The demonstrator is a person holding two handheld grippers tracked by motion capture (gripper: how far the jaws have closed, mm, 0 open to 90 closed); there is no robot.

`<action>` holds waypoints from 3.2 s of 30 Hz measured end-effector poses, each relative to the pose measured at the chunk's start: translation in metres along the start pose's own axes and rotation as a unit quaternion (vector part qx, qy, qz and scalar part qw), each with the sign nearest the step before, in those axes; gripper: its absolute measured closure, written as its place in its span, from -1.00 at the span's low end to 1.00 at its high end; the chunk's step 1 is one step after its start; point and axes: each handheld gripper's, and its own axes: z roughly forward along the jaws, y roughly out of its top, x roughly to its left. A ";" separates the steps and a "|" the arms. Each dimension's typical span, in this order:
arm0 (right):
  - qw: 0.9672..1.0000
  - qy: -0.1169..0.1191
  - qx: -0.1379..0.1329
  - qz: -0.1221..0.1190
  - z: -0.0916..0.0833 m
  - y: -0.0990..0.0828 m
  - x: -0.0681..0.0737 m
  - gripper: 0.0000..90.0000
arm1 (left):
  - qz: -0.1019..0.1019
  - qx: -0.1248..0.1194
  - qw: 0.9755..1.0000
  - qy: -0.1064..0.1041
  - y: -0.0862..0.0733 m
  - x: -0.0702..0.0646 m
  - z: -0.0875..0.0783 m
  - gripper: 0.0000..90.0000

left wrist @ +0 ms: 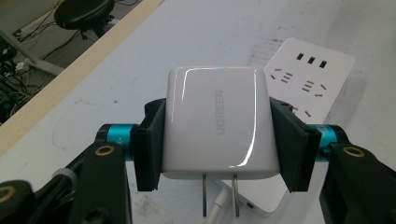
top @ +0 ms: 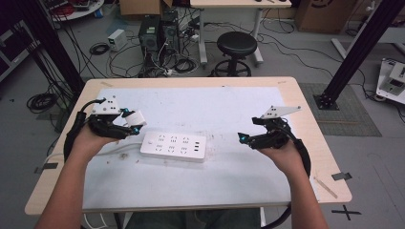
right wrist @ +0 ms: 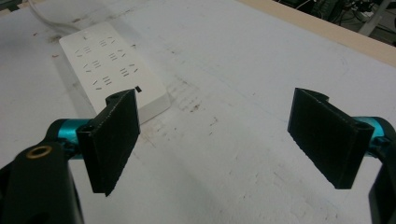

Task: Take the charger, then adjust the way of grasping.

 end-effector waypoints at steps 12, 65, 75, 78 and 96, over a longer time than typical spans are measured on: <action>1.000 -0.001 0.000 0.000 -0.004 0.000 0.000 -0.62 | 0.023 -0.002 1.000 -0.009 0.006 -0.013 0.005 -0.06; 0.970 0.226 0.004 0.089 0.064 0.000 0.097 -0.62 | 0.211 -0.124 0.967 -0.070 0.028 -0.163 0.069 -0.05; 0.958 0.263 -0.002 0.115 0.077 0.000 0.100 -0.49 | 0.226 -0.132 0.963 -0.062 0.030 -0.170 0.067 -0.06; 0.952 0.279 -0.005 0.123 0.077 0.000 0.100 -0.38 | 0.227 -0.135 0.963 -0.063 0.031 -0.172 0.066 -0.06; 0.938 0.322 0.002 0.131 0.078 0.000 0.101 0.20 | 0.245 -0.137 0.959 -0.045 0.034 -0.177 0.062 -0.06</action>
